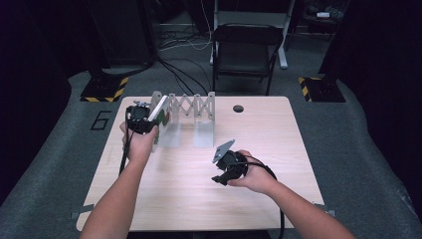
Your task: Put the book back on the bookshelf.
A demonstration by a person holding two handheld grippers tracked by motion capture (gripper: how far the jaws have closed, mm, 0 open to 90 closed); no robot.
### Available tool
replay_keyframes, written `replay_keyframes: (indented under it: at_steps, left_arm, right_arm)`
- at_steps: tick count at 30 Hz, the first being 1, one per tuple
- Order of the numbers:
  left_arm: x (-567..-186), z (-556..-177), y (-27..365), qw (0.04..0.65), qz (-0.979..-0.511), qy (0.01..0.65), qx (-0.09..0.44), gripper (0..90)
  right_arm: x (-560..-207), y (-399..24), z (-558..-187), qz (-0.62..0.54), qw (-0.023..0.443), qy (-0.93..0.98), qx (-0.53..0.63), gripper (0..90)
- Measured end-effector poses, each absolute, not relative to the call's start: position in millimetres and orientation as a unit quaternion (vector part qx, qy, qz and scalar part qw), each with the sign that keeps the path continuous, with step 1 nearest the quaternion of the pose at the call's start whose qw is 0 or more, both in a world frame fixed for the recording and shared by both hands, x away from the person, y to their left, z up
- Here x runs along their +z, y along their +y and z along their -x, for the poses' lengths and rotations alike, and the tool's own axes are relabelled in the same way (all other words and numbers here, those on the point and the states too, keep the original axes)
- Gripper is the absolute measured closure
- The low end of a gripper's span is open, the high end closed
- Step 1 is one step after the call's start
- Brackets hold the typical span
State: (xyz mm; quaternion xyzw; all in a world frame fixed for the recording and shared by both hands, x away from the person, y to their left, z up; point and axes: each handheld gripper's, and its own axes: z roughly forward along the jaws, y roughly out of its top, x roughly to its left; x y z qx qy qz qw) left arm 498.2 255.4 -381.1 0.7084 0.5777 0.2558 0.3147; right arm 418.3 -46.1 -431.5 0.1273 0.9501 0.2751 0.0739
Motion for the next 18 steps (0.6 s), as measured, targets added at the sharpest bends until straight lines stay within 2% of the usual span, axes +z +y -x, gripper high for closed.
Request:
replay_keyframes:
  at_steps: [18]
  left_arm:
    - [-393.6,-505.2,248.4,0.3,-0.697,0.594,0.266,75.8]
  right_arm:
    - [-435.1,-47.5,-417.9,-0.13,0.07,0.949,0.278,44.8]
